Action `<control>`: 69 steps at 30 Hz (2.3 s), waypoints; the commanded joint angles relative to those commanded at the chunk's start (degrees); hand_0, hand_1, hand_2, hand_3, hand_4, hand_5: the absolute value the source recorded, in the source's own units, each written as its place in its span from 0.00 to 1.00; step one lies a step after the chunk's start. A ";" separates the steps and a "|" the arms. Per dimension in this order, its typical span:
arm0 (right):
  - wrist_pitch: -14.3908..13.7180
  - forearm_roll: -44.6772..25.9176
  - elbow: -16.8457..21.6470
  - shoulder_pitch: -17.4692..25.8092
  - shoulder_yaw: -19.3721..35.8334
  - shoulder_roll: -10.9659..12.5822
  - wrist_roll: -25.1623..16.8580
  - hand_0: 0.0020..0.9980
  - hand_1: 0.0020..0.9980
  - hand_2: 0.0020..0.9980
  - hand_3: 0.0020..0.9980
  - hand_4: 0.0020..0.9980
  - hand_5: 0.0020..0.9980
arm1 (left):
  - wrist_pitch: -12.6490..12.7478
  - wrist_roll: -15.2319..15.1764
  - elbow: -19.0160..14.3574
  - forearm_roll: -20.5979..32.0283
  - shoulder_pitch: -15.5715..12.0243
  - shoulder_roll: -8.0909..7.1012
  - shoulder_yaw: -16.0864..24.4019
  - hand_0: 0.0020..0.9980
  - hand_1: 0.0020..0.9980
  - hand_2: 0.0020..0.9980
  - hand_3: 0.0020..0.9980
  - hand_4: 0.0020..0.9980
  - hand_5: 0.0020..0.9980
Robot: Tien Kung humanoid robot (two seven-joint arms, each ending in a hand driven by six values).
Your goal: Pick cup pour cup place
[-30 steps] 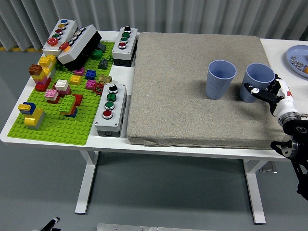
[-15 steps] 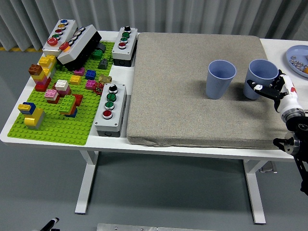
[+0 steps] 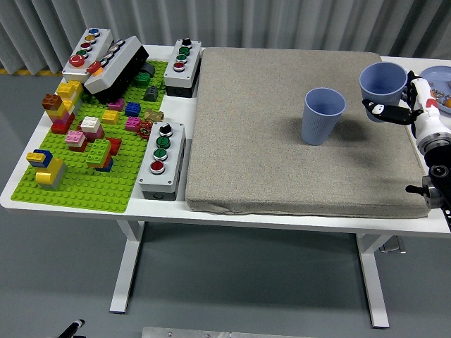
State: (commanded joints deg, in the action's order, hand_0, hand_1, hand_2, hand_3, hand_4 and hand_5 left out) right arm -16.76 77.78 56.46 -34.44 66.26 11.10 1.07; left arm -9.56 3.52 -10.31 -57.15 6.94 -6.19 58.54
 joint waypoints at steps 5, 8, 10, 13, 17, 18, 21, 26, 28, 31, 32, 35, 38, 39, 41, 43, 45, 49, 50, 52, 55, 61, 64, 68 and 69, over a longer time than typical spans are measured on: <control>-0.88 10.50 2.69 0.04 -0.76 -0.17 3.87 0.76 0.62 0.52 0.64 0.68 0.01 | -0.01 0.04 0.00 0.05 -0.04 -0.04 -0.14 0.87 0.83 0.90 0.80 0.65 1.00; -1.09 16.75 3.89 0.08 -1.10 -0.44 5.60 0.76 0.62 0.52 0.64 0.68 0.01 | -0.01 0.07 0.00 0.08 -0.10 -0.04 -0.16 0.87 0.83 0.90 0.80 0.65 1.00; -1.22 20.35 4.46 -0.01 -1.33 -0.56 6.47 0.76 0.62 0.52 0.64 0.68 0.01 | -0.02 0.07 0.00 0.12 -0.13 -0.06 -0.25 0.87 0.83 0.90 0.80 0.65 1.00; -1.26 24.00 5.20 -0.15 -1.76 -0.61 7.50 0.77 0.62 0.52 0.65 0.69 0.01 | -0.01 0.07 0.00 0.15 -0.22 -0.07 -0.20 0.87 0.83 0.90 0.79 0.65 1.00; -1.10 28.49 6.02 -0.39 -1.90 -0.87 8.62 0.77 0.62 0.52 0.65 0.69 0.03 | 0.01 0.05 0.00 0.15 -0.24 -0.06 -0.16 0.87 0.83 0.90 0.80 0.65 1.00; -1.02 29.09 6.15 -0.44 -1.94 -0.89 8.82 0.77 0.62 0.52 0.65 0.69 0.03 | 0.01 0.05 0.00 0.15 -0.23 -0.06 -0.14 0.87 0.83 0.90 0.80 0.65 1.00; -0.75 31.72 6.57 -0.72 -1.97 -0.92 9.63 0.77 0.62 0.52 0.65 0.69 0.03 | 0.01 0.04 0.00 0.13 -0.16 -0.06 -0.09 0.87 0.83 0.90 0.80 0.65 1.00; -0.34 36.90 6.99 -1.03 -1.97 -0.86 11.29 0.77 0.62 0.52 0.65 0.69 0.03 | 0.02 0.05 0.00 0.02 -0.06 -0.09 0.05 0.87 0.83 0.90 0.80 0.65 1.00; -0.25 38.63 7.09 -1.09 -2.16 -0.84 11.81 0.77 0.62 0.52 0.65 0.69 0.03 | 0.02 0.06 0.00 0.01 -0.02 -0.10 0.05 0.87 0.83 0.90 0.80 0.65 1.00; -0.05 41.50 7.34 -1.20 -2.90 -0.69 12.89 0.77 0.62 0.52 0.65 0.69 0.03 | 0.02 0.07 0.00 -0.07 0.01 -0.11 0.13 0.87 0.83 0.90 0.80 0.65 1.00; -0.05 42.03 7.38 -1.22 -3.02 -0.66 13.03 0.77 0.62 0.52 0.65 0.69 0.03 | 0.01 0.07 0.00 -0.09 0.02 -0.11 0.15 0.87 0.83 0.90 0.80 0.65 1.00; 0.17 43.46 7.72 -1.39 -4.44 -0.38 14.01 0.77 0.62 0.52 0.65 0.69 0.04 | 0.04 0.06 0.00 -0.09 0.01 -0.13 0.19 0.87 0.83 0.90 0.79 0.65 1.00; 0.48 43.71 8.14 -1.55 -5.62 -0.36 14.59 0.77 0.62 0.52 0.65 0.69 0.04 | 0.07 0.08 0.00 -0.17 0.04 -0.14 0.32 0.87 0.83 0.90 0.79 0.65 1.00; 0.52 43.81 8.26 -1.59 -5.81 -0.39 14.72 0.77 0.62 0.52 0.65 0.69 0.04 | 0.08 0.08 0.00 -0.18 0.05 -0.15 0.35 0.87 0.83 0.90 0.79 0.65 1.00; 0.58 43.88 8.58 -1.71 -6.33 -0.45 14.99 0.77 0.62 0.52 0.65 0.69 0.04 | 0.09 0.08 0.00 -0.21 0.08 -0.17 0.41 0.87 0.83 0.90 0.79 0.65 1.00; 0.55 44.07 8.75 -1.78 -6.59 -0.46 15.16 0.77 0.62 0.52 0.65 0.69 0.04 | 0.10 0.08 0.00 -0.26 0.10 -0.18 0.47 0.87 0.83 0.90 0.79 0.65 1.00; 0.51 44.28 8.92 -1.86 -6.91 -0.43 15.30 0.77 0.62 0.52 0.65 0.69 0.04 | 0.12 0.08 0.00 -0.24 0.09 -0.19 0.49 0.87 0.83 0.90 0.79 0.65 1.00; 0.52 44.49 9.02 -1.96 -7.30 -0.30 15.48 0.77 0.62 0.52 0.65 0.69 0.04 | 0.11 0.10 0.00 -0.27 0.08 -0.21 0.54 0.87 0.83 0.90 0.79 0.65 1.00; 0.52 44.51 9.03 -1.96 -7.32 -0.29 15.49 0.77 0.62 0.52 0.65 0.69 0.04 | 0.11 0.10 0.00 -0.27 0.07 -0.21 0.54 0.87 0.83 0.90 0.79 0.65 1.00; 0.59 45.10 9.40 -1.92 -7.49 -0.15 15.80 0.77 0.62 0.52 0.65 0.69 0.04 | 0.11 0.09 0.00 -0.25 0.03 -0.22 0.54 0.87 0.83 0.90 0.79 0.65 1.00; 0.66 45.37 9.70 -1.93 -7.83 -0.02 15.97 0.77 0.62 0.52 0.65 0.69 0.04 | 0.11 0.10 0.00 -0.33 0.00 -0.23 0.64 0.87 0.83 0.90 0.79 0.65 1.00; 0.98 46.17 10.25 -2.38 -8.83 0.41 16.31 0.77 0.62 0.52 0.65 0.69 0.05 | 0.13 0.12 0.00 -0.37 0.09 -0.24 0.75 0.87 0.83 0.90 0.79 0.65 1.00; 1.15 46.27 10.36 -2.65 -9.25 0.72 16.40 0.77 0.62 0.52 0.65 0.69 0.05 | 0.15 0.12 0.00 -0.35 0.09 -0.25 0.77 0.87 0.83 0.90 0.79 0.65 1.00; 1.41 46.27 10.44 -3.10 -9.96 1.11 16.56 0.77 0.63 0.52 0.65 0.69 0.05 | 0.15 0.13 0.00 -0.34 0.05 -0.28 0.77 0.87 0.83 0.90 0.79 0.65 1.00; 1.52 46.29 10.46 -3.27 -10.24 1.25 16.67 0.77 0.63 0.52 0.65 0.69 0.05 | 0.15 0.13 0.00 -0.34 0.02 -0.28 0.77 0.87 0.83 0.90 0.79 0.65 1.00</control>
State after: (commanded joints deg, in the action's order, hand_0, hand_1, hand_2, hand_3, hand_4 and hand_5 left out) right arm -15.24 124.07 66.92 -37.71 56.02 12.35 17.74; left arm -9.41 3.66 -10.31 -57.49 6.96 -6.47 59.31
